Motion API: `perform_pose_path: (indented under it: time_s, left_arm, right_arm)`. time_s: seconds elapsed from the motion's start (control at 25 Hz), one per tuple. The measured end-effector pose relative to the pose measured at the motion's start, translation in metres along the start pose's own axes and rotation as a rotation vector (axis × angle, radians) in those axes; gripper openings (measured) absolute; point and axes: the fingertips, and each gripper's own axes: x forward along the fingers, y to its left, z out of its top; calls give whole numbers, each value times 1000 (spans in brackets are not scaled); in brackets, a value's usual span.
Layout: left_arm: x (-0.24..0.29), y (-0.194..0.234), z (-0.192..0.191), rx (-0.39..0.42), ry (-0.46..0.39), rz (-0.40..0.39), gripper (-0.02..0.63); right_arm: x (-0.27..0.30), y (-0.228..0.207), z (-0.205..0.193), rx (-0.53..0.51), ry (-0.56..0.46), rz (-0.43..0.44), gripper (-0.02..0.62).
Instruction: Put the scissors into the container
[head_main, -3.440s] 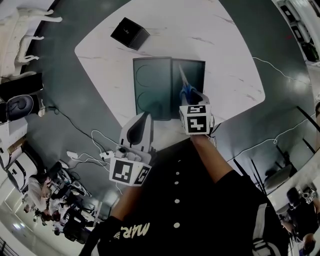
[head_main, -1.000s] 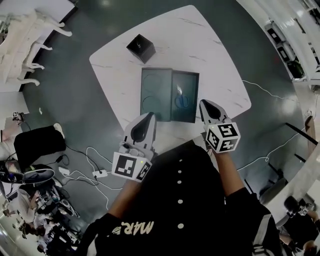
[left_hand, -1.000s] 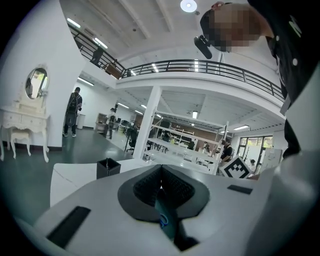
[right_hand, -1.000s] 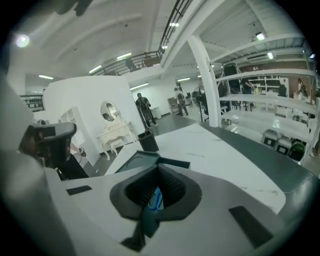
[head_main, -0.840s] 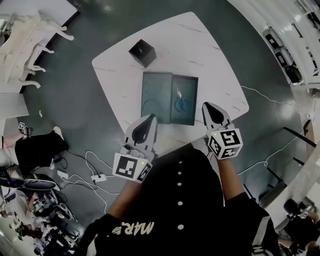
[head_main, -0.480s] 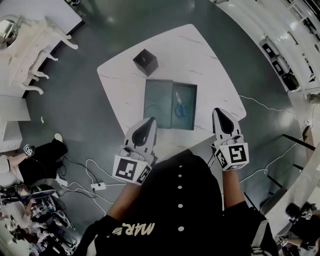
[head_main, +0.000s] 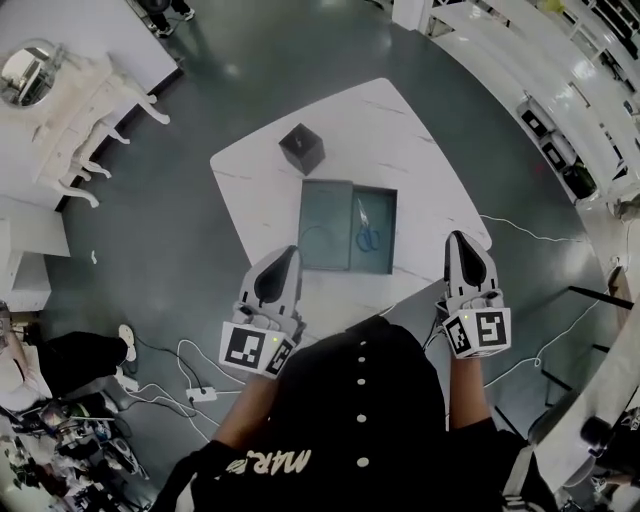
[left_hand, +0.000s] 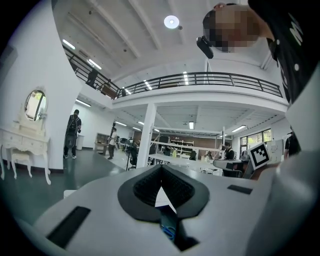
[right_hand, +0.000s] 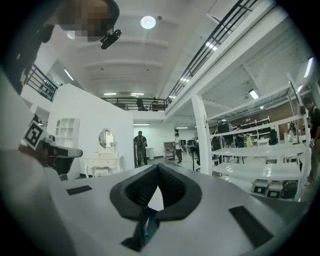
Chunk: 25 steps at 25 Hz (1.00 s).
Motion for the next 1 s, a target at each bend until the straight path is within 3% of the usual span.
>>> perform_pose_path:
  time_s: [0.52, 1.0]
  left_arm:
    - [-24, 5, 18, 20, -58, 17, 26]
    - [-40, 1, 12, 17, -58, 7, 26]
  right_arm:
    - [-24, 15, 24, -56, -30, -44, 14]
    - [-38, 24, 24, -19, -17, -66, 14]
